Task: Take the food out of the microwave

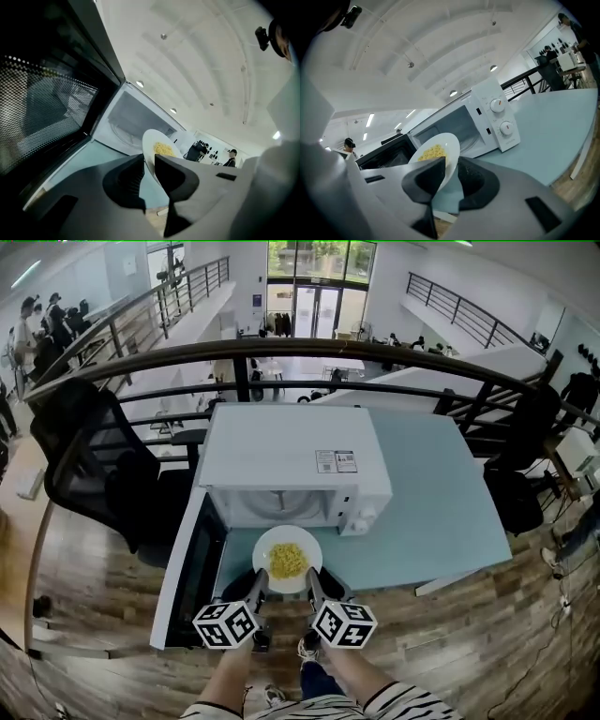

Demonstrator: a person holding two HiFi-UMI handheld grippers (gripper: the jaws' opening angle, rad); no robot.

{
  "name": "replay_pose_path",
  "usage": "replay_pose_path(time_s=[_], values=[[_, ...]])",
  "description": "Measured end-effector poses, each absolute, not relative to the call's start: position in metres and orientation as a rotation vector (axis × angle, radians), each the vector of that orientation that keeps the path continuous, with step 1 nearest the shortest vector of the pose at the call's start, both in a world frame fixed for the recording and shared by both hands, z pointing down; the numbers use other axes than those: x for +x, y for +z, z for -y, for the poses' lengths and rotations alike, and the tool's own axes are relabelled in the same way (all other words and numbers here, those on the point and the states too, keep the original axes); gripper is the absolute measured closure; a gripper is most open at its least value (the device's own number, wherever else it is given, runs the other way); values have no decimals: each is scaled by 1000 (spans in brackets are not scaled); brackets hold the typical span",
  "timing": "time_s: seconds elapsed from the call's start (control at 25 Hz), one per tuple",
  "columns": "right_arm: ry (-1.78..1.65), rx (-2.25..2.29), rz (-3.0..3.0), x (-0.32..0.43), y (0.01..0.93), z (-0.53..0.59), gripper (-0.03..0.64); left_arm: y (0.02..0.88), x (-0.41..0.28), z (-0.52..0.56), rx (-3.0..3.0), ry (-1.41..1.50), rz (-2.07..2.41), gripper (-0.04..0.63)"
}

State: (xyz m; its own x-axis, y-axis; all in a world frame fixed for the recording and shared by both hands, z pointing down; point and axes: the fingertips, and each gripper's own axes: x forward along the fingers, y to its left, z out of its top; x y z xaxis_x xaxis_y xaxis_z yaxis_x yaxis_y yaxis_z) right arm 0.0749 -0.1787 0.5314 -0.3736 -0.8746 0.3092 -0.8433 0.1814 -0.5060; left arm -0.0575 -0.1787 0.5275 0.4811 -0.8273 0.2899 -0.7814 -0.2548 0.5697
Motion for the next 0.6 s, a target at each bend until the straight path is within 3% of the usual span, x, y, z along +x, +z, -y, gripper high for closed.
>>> replay_pose_path(time_s=[0.6], values=[[-958, -1801, -2308, 71, 529, 73, 526, 520, -60, 82, 2129, -36, 1242, 520]])
